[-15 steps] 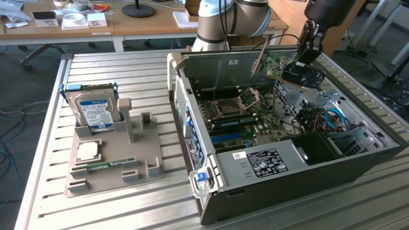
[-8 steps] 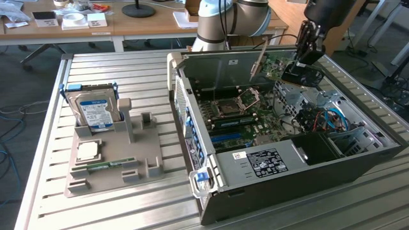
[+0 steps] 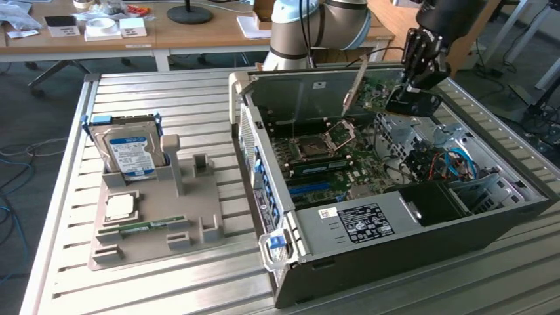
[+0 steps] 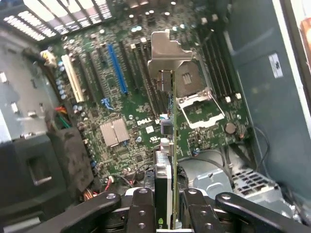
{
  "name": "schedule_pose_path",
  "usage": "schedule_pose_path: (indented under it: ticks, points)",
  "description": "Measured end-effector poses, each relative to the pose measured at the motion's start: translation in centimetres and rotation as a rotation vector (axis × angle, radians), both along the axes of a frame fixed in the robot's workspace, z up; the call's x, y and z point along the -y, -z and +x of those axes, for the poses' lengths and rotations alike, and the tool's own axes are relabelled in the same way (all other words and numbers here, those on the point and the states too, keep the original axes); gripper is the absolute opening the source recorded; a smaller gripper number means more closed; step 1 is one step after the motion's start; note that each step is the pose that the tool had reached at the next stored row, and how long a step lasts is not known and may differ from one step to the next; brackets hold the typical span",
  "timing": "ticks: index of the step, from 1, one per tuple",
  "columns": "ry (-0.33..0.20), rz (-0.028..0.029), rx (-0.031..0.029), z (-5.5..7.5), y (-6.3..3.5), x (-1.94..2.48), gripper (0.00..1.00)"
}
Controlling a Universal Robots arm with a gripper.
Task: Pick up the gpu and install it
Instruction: 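Insert the gpu into the slot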
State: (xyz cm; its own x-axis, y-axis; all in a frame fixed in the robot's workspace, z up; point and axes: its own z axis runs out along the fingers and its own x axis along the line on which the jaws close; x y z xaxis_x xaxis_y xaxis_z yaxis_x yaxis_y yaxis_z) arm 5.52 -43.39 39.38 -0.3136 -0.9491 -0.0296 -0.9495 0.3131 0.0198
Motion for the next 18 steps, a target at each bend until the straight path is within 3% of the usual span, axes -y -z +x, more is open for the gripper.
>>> schedule_pose_path:
  ticks: [4, 12, 18]
  points:
    - [-0.071, -0.0002, 0.0000, 0.00, 0.02, 0.00, 0.27]
    - [-0.086, -0.0007, -0.0001, 0.00, 0.01, 0.00, 0.27]
    - [-0.184, -0.0007, 0.0000, 0.00, 0.03, 0.00, 0.27]
